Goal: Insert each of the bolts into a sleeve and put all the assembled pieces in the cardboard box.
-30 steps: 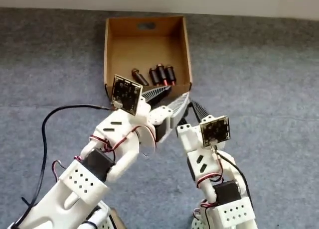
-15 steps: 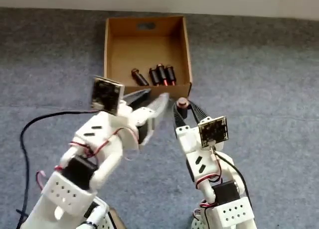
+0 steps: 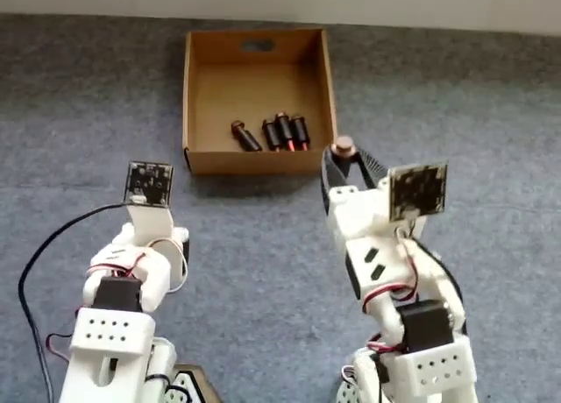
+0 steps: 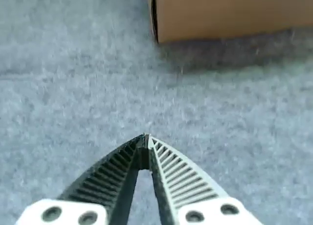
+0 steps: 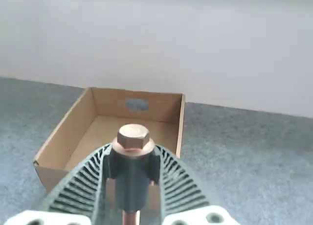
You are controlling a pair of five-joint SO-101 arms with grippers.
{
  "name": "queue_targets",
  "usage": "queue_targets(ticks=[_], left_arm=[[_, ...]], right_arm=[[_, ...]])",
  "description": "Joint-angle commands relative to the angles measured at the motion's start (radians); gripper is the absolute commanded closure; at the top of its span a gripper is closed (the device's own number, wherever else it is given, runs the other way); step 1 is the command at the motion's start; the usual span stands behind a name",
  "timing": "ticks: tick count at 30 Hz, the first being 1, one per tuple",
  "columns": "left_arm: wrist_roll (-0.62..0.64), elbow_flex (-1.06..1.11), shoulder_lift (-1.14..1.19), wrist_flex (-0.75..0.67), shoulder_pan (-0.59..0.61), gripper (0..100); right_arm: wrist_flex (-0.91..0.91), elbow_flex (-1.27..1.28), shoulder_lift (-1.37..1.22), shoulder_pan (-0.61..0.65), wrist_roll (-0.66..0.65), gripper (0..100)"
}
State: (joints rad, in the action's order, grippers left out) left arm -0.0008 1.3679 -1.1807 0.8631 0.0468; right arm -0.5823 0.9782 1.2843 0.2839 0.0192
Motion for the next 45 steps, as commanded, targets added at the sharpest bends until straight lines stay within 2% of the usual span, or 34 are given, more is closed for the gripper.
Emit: queue_targets(ticks=[1, 5, 10, 15, 18, 34, 38, 43, 45], left_arm=[[-0.011, 0.012, 0.068, -0.054, 0.008, 99], [-0.012, 0.018, 0.194, -0.155, 0.007, 99], [-0.012, 0.008, 0.369, -0.239, 0.002, 99], [-0.012, -0.036, 0.463, -0.250, -0.004, 99], [-0.012, -0.039, 0.473, -0.250, -0.008, 99], [-0.018, -0.039, 0.478, -0.255, -0.036, 99], [-0.118, -0.036, 0.478, -0.252, -0.065, 99], [-0.130, -0.035, 0.478, -0.252, -0.073, 99], [-0.130, -0.035, 0.478, -0.252, -0.073, 99]], right_arm=[[-0.054, -0.315, -0.229, -0.013, 0.014, 99.3], [-0.127, -0.527, -0.519, 0.007, 0.015, 99.3], [-0.133, -0.723, -0.796, 0.038, 0.017, 99.3], [-0.131, -0.846, -0.977, 0.120, 0.017, 99.3], [-0.117, -0.901, -1.078, 0.159, 0.017, 99.3], [0.125, -1.214, -1.610, 0.163, 0.017, 99.3], [0.176, -1.308, -1.773, 0.170, 0.018, 99.3], [0.173, -1.432, -1.925, 0.162, 0.121, 99.3], [0.171, -1.469, -1.962, 0.160, 0.121, 99.3]])
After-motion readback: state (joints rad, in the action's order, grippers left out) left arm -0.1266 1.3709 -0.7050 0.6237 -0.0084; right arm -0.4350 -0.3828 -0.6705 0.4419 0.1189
